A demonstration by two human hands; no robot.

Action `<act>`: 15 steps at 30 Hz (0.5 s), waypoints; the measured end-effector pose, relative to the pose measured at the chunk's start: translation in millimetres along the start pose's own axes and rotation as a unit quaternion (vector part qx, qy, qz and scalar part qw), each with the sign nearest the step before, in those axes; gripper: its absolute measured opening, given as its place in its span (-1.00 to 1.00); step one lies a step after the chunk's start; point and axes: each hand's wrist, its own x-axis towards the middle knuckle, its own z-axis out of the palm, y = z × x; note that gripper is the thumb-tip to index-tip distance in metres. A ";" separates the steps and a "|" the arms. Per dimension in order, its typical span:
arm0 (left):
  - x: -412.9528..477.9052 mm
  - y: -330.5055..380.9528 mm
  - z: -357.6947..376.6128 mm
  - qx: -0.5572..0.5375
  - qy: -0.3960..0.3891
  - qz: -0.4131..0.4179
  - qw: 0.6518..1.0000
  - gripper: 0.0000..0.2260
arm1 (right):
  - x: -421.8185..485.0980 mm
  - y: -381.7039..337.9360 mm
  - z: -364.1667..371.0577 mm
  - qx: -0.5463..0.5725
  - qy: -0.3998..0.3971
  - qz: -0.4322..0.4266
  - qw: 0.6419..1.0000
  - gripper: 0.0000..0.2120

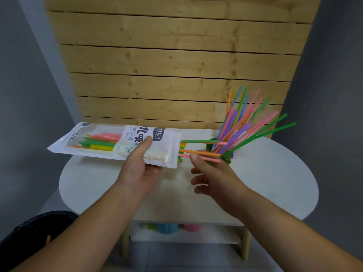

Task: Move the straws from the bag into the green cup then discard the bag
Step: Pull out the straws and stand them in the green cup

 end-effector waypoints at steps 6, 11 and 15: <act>-1.4 -3.7 -1.8 0.008 -0.006 -0.004 1.000 -0.70 | 13.8 -7.4 15.4 0.082 0.086 -0.084 0.989 -0.73; 0.9 -2.8 -4.4 0.006 -0.005 -0.005 1.000 -0.70 | 17.8 -13.7 10.2 0.132 0.124 -0.100 0.978 -0.82; 1.3 -4.0 -3.4 -0.001 -0.001 -0.005 1.000 -0.71 | 14.5 -14.2 4.1 0.101 0.144 -0.124 0.977 -0.82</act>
